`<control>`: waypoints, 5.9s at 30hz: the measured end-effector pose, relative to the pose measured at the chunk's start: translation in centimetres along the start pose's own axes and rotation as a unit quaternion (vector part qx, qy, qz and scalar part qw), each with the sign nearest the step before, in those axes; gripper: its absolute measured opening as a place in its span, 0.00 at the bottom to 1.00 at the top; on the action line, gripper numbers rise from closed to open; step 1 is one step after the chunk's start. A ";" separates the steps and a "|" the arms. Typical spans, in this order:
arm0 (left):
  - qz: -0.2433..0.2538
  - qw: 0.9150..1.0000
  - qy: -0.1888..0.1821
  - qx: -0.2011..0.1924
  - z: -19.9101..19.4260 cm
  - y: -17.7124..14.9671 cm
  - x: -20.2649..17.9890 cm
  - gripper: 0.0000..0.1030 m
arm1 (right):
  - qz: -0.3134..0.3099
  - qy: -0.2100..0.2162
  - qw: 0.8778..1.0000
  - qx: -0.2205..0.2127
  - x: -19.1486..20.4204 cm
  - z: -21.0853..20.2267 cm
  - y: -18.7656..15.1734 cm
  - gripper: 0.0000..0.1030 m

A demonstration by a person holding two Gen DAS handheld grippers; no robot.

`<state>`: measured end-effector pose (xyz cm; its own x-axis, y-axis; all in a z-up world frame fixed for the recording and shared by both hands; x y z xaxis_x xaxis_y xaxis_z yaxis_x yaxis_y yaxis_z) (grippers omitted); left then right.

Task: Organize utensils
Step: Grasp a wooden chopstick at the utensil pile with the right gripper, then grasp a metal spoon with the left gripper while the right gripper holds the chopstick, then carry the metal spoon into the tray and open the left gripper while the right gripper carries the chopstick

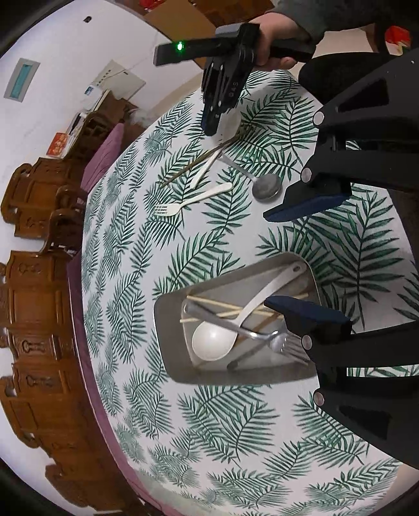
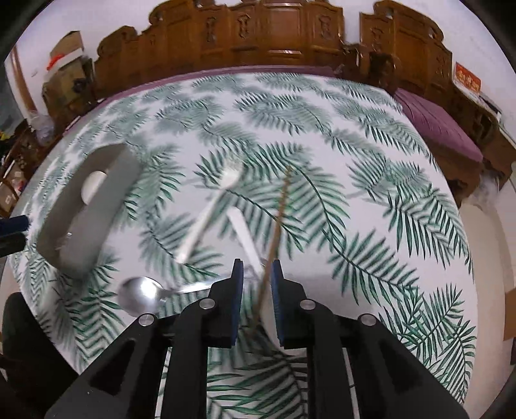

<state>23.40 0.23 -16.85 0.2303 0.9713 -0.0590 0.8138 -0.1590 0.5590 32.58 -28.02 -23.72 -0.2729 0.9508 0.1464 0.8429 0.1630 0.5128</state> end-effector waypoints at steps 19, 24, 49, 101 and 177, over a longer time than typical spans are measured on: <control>0.031 0.999 -0.003 0.024 2.4 1.1 -2.6 0.44 | 0.042 0.043 0.998 0.025 -1.1 2.9 0.4 0.01; 0.038 0.999 -0.004 0.031 3.2 1.7 -3.4 0.44 | 0.056 0.053 0.997 0.005 -2.1 1.3 0.6 0.00; 0.078 0.992 -0.022 0.102 10.9 3.3 -7.7 0.44 | 0.019 0.067 0.997 0.020 -0.6 2.3 -0.5 0.18; 0.053 0.997 -0.040 0.042 4.3 3.2 -6.4 0.01 | 0.043 0.068 0.996 -0.044 0.0 -4.0 0.1 0.05; -0.075 0.994 0.061 0.048 4.7 -0.7 6.3 0.04 | -0.038 0.148 0.987 -0.038 14.0 -5.0 1.4 0.05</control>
<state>26.82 5.65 -21.55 0.0405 0.9986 -0.0330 0.8827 -0.0203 0.4695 27.61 -15.81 -16.73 -0.4671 0.8159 0.3407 0.7808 0.1998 0.5920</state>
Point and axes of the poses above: each gripper's, at about its wrist camera, not at the fingertips, and z roughly the way its jaws point, x to its left, y to its top, the point moved 3 cm from there along z, roughly the way its jaws point, and after that the axes turned 9 degrees about z, right-handed, at the moved point
